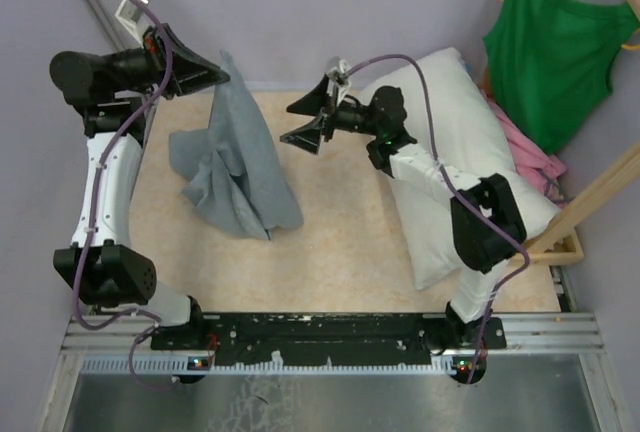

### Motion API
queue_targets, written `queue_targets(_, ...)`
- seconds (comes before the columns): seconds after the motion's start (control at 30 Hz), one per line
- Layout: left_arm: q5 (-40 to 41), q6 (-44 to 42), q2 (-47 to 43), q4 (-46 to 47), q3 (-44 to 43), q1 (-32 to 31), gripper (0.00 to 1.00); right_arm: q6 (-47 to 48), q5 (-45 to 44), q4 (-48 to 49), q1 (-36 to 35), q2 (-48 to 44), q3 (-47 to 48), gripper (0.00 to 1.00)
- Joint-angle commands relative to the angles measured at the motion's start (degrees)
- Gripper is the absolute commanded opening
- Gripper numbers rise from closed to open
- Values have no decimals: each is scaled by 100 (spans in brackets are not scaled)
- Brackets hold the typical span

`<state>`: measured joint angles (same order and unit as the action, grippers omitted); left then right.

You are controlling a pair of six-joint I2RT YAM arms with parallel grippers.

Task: Remove the pillowcase from the pillow
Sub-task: Adjust the pillowcase at the center of the board.

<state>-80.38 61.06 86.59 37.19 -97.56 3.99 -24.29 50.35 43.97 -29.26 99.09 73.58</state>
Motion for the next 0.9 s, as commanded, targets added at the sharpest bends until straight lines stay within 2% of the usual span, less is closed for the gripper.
queue_targets(0.0,-452,1080,-245,1646,465,-2,0,-513,1352,942,-126,896,1288,99)
queue_targets(0.07,-560,1538,-364,2213,673,-3,0,-684,1713,983,-249,1232,1856,99)
queue_targets(0.13,-604,1555,-538,2321,878,-3,0,-1079,2324,1097,-437,1561,2367,99)
queue_targets(0.2,-645,1315,-743,2141,1090,-1,0,-2089,2893,2296,-722,1868,2612,99)
queue_targets(0.23,-660,1199,-816,2040,1172,1,0,-2807,3151,3190,-852,2050,2716,99)
queue_targets(0.27,-668,1139,-871,2021,1239,-2,0,-3762,3369,4164,-961,2271,2889,99)
queue_targets(0.3,-676,1121,-906,2042,1295,6,0,-5129,3530,5135,-1065,2625,3271,99)
queue_targets(0.33,-671,1119,-926,2064,1333,10,0,-5696,3689,5430,-1145,2855,3608,95)
queue_targets(0.4,-644,1130,-921,2100,1369,41,0,-6238,3958,5504,-1239,3161,4057,67)
queue_targets(0.5,-564,1155,-857,2207,1363,112,0,-6435,4055,5493,-1188,3283,4242,14)
queue_targets(0.53,-528,1124,-824,2208,1336,141,0,-6536,4018,5497,-1110,3314,4332,0)
queue_targets(0.7,-341,647,-386,1652,818,215,0,-6769,3362,5443,-351,3210,4370,0)
queue_targets(0.73,-305,498,-256,1441,526,209,0,-6605,3276,5110,-176,3130,4279,0)
queue_targets(0.8,-201,132,61,880,-32,209,0,-5751,3023,4000,141,2855,3940,0)
queue_targets(0.83,-125,-101,296,365,-401,208,0,-5052,2787,3076,296,2640,3696,0)
queue_targets(0.87,-23,-412,481,-195,-806,211,0,-3962,2499,1643,429,2284,3504,0)
